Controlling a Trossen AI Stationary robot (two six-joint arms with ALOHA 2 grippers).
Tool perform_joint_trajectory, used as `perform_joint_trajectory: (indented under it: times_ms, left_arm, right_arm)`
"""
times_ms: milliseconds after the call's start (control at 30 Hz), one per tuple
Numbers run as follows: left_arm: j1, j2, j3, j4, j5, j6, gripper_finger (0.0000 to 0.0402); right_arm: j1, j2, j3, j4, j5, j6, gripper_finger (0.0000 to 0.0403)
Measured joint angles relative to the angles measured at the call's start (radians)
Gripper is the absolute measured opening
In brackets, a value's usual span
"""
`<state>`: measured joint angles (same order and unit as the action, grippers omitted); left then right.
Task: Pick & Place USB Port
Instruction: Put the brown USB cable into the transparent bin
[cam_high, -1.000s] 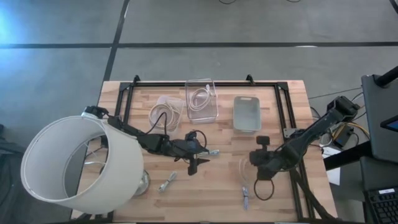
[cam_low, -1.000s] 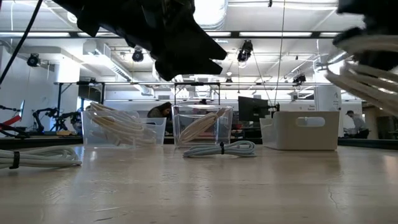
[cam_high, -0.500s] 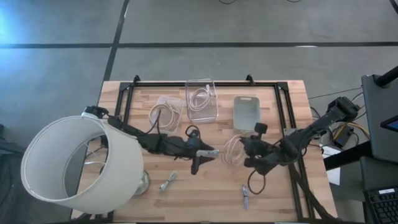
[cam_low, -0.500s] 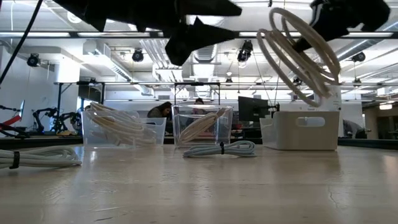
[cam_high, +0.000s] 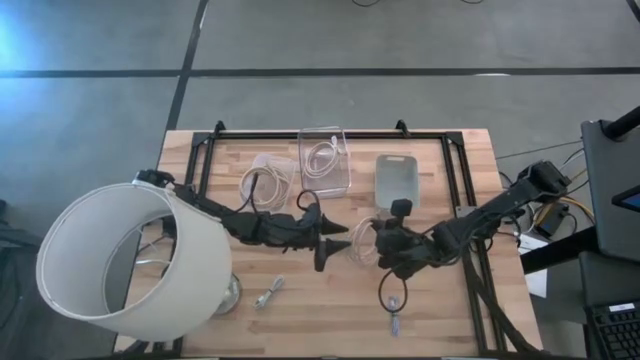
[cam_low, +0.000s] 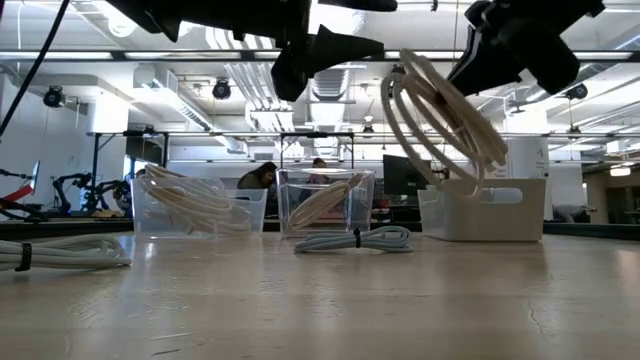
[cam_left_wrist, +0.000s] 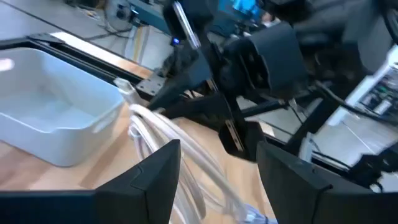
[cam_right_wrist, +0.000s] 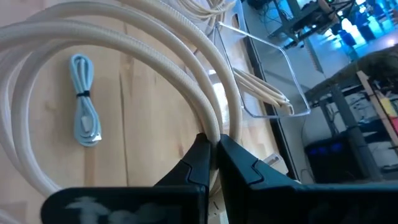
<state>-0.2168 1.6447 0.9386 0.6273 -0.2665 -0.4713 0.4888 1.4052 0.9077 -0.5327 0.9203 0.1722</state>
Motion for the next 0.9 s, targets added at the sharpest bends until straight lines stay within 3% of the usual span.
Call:
perform_joint_trajectory:
  times_ms: [300,900]
  left_arm:
    - [0.023,0.002,0.0,-0.02,-0.007,-0.116,0.0216]
    - [0.024,0.002,0.0,-0.042,-0.016,-0.132,0.0216]
  right_arm:
    - [-0.012,0.018,-0.001,0.06,0.005,-0.095,0.0013]
    - [-0.074,0.018,-0.001,0.273,0.024,-0.392,0.0013]
